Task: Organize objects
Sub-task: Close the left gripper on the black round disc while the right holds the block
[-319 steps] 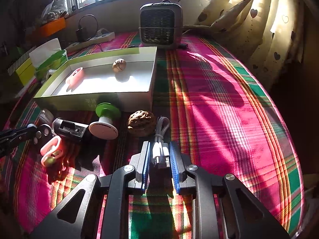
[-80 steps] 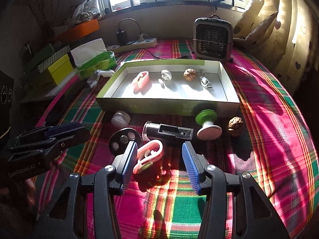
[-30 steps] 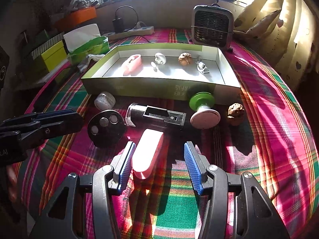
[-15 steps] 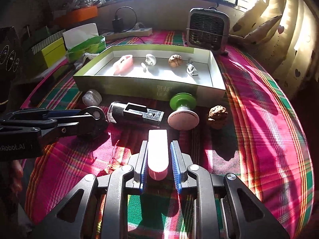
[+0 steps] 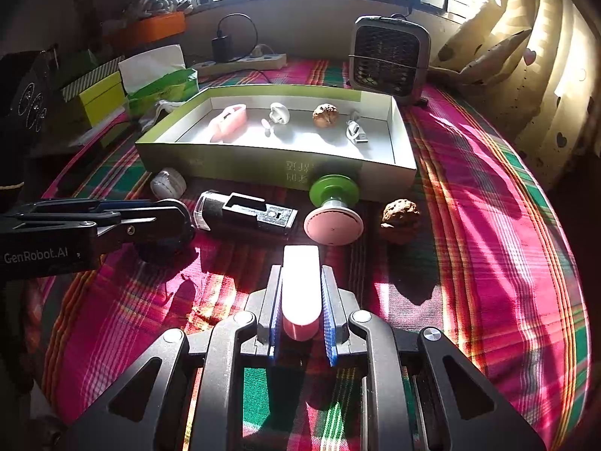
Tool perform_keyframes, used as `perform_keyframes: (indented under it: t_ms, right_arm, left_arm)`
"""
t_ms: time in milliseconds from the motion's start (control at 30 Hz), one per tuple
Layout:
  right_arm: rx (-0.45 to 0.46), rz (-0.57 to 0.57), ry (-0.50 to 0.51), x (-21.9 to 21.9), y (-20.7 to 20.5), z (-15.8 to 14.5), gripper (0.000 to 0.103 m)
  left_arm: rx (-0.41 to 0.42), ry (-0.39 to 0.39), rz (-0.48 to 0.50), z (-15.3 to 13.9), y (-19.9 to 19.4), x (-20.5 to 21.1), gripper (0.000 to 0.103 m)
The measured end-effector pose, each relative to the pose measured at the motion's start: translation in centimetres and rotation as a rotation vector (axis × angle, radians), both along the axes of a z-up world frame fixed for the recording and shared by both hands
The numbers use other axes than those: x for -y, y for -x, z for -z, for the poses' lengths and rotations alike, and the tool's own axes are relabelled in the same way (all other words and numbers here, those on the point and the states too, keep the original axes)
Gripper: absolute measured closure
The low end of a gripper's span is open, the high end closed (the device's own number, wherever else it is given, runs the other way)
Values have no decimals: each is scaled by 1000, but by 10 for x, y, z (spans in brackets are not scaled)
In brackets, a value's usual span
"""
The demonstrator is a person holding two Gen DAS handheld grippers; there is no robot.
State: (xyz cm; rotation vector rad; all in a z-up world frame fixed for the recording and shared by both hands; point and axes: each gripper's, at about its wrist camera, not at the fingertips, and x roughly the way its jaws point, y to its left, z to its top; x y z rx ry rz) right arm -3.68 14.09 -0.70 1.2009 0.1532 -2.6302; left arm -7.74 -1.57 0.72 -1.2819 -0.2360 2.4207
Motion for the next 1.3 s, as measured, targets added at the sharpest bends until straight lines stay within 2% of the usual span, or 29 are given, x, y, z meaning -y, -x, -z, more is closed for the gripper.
perform_keyframes:
  t_ms: [133, 1300]
  right_arm:
    - [-5, -1, -3, 0, -1, 0, 84]
    - [-10, -8, 7, 3, -4, -1, 84]
  left_arm:
    - [-4, 5, -4, 1, -1, 0, 79]
    - [-28, 30, 0, -5, -10, 1, 79]
